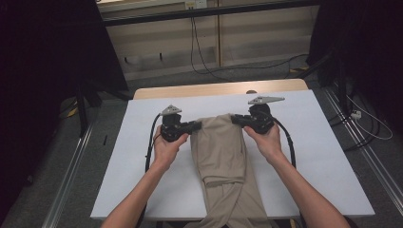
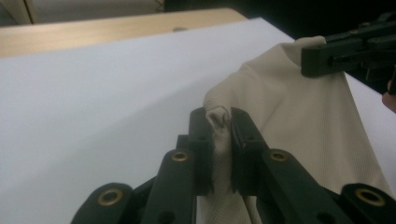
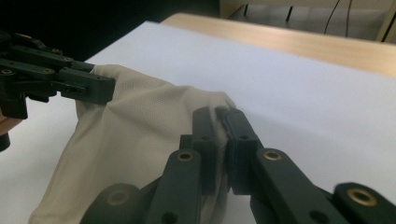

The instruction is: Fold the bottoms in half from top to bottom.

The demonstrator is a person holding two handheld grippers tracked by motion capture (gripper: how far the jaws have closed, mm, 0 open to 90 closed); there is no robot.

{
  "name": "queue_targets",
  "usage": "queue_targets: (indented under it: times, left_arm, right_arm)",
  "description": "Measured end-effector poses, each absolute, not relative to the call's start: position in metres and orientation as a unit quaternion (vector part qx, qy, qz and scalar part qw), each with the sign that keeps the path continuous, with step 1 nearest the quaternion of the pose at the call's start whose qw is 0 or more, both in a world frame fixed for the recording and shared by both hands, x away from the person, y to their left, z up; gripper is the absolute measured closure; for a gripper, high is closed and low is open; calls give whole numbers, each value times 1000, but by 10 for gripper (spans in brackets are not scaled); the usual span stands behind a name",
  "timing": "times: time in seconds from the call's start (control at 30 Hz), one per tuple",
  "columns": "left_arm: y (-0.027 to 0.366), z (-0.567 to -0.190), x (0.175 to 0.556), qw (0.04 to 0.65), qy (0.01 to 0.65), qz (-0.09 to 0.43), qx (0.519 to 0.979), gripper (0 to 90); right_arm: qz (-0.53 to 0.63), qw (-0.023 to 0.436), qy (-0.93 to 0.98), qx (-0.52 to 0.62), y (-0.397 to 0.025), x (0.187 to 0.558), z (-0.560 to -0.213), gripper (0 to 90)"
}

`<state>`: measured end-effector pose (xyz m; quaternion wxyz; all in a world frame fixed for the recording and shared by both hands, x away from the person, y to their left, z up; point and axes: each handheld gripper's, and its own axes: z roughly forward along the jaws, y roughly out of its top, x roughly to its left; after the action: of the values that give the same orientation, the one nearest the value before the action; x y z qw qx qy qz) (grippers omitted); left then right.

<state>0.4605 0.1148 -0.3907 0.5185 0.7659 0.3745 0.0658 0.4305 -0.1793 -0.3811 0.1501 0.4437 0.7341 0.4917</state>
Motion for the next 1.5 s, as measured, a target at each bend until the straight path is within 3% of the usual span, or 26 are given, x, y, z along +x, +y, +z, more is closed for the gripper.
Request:
queue_targets:
  times: [0.33,0.77,1.17,1.2,1.27,1.33,1.37,1.4,1.5]
  left_arm:
    - [96,-378,504,521,394,85,752,810]
    - [81,-326,553,537,405,128,728,811]
    - [81,-373,572,503,411,94,755,802]
    - [81,-376,573,500,405,85,761,789]
    - [81,-379,572,492,409,93,763,683]
    - [81,-381,570,489,412,95,763,541]
    - [82,-381,568,487,409,95,766,538]
    - [83,-382,564,481,408,98,770,468]
    - [87,-388,547,478,397,95,778,464]
  right_arm:
    - [492,174,716,465,-190,465,-358,844]
    - [502,211,698,465,-203,520,-305,844]
    - [467,197,706,495,-199,546,-351,824]
    - [463,199,706,498,-199,548,-353,797]
    - [459,208,700,506,-199,548,-355,655]
    - [464,205,696,508,-201,545,-356,598]
    - [468,204,697,504,-202,542,-356,567]
    - [468,200,702,497,-203,533,-357,538]
    - [475,192,708,486,-202,518,-359,524]
